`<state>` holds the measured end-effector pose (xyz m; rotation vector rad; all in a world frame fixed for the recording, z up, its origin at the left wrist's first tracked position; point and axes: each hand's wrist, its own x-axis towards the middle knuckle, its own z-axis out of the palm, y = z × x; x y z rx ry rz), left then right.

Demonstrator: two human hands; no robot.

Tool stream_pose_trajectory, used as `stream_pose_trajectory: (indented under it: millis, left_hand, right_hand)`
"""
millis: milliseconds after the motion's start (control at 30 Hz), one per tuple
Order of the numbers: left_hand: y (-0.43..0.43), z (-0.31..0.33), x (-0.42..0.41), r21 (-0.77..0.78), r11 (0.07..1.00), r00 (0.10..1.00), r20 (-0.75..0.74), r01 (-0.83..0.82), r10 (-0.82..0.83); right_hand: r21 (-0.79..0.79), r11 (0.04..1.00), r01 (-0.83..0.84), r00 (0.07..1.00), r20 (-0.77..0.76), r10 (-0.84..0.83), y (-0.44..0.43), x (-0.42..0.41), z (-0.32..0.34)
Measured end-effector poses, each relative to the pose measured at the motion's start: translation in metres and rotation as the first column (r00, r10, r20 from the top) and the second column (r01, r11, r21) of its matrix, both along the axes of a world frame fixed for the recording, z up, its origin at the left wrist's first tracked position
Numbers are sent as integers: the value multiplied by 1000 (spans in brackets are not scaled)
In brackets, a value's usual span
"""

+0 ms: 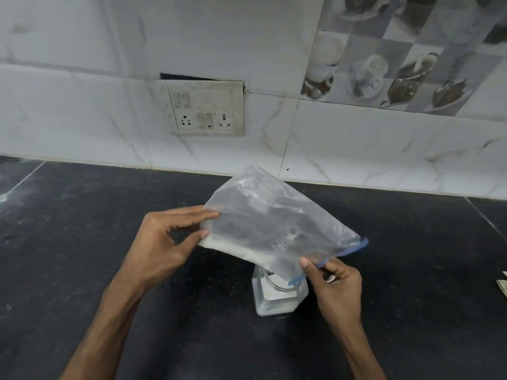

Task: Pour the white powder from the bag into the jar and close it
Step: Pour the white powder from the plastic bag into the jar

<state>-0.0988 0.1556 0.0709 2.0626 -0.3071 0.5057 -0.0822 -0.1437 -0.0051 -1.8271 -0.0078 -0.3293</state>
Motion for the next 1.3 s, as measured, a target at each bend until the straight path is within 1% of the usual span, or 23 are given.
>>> stream_pose_trajectory:
  millis: [67, 167, 267, 400, 500, 600, 700, 800, 900, 1000, 1100, 1200, 1300]
  left_hand:
    - [0, 1, 0, 9, 1000, 1000, 2, -11, 11]
    - [0, 1, 1, 6, 1000, 1000, 6, -24, 24]
    - [-1, 1, 0, -1, 999, 999, 17, -36, 36]
    - [0, 2, 0, -25, 999, 999, -4, -43, 43]
    - [0, 3, -1, -22, 999, 999, -11, -50, 50]
    - [0, 3, -1, -19, 999, 999, 1, -50, 50]
    - [0, 3, -2, -15, 999, 999, 3, -45, 45]
    - [0, 2, -1, -20, 999, 999, 2, -39, 39]
    - [-1, 2, -2, -23, 999, 999, -5, -42, 42]
    - [-2, 3, -3, -25, 999, 999, -1, -33, 33]
    - [-2, 5, -3, -23, 999, 999, 0, -42, 42]
    - [-3, 8, -2, -11, 1000, 999, 14, -29, 29]
    - [-4, 11, -2, -1, 1000, 999, 44, -21, 21]
  right_hand:
    - [-12, 999, -38, 999, 0, 38, 2, -2, 1]
    - [23, 1000, 6, 1000, 16, -6, 1, -2, 1]
    - [-12, 999, -37, 999, 24, 37, 2, -2, -1]
    - [-1, 1000, 8, 999, 33, -7, 0, 1, -3]
    - [-11, 999, -38, 999, 14, 38, 3, 0, -2]
    - [0, 1000, 1, 1000, 22, -1, 2, 0, -2]
    - [-5, 999, -38, 999, 8, 38, 3, -1, 0]
    - [-9, 1000, -2, 1000, 17, 2, 2, -1, 0]
    - [-21, 999, -44, 999, 6, 44, 2, -3, 2]
    - [-3, 1000, -9, 1000, 5, 9, 0, -4, 2]
    - [-27, 999, -44, 999, 2, 44, 0, -3, 3]
    - [-6, 1000, -21, 1000, 4, 21, -2, -2, 2]
    - [-8, 999, -36, 999, -1, 36, -2, -4, 2]
